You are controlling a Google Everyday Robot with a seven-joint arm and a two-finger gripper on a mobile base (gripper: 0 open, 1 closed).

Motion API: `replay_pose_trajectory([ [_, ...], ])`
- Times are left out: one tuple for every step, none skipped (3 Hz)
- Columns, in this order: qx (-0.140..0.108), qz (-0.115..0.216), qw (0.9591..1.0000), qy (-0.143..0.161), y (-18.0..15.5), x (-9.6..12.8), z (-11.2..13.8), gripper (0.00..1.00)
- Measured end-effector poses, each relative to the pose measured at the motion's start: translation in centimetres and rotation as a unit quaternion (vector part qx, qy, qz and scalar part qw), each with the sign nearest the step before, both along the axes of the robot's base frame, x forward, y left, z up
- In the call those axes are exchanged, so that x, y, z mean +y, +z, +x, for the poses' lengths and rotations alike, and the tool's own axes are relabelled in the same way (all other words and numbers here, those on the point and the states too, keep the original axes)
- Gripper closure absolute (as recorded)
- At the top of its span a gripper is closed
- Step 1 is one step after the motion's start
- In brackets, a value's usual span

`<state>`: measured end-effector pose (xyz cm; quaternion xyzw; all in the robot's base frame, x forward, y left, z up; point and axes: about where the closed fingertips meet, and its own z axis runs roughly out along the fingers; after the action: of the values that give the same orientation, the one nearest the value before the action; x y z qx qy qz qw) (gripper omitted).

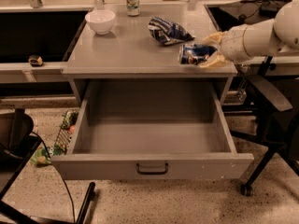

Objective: Pick pepsi can from top drawer and place on counter

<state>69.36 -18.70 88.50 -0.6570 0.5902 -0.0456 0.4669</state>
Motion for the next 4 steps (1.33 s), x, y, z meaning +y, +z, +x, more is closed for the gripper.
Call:
replay_pose_trajectory([
  [0.012, 0.041, 0.9985, -0.034, 0.2, -0.5, 3.6, 1.00],
  [0.040, 0.073, 0.9947, -0.060, -0.5, -1.1, 6.5, 0.82],
  [0.059, 0.090, 0.9912, -0.077, -1.1, -1.6, 8.2, 0.59],
  [0.067, 0.101, 0.9890, -0.085, -1.3, -1.9, 9.0, 0.35],
])
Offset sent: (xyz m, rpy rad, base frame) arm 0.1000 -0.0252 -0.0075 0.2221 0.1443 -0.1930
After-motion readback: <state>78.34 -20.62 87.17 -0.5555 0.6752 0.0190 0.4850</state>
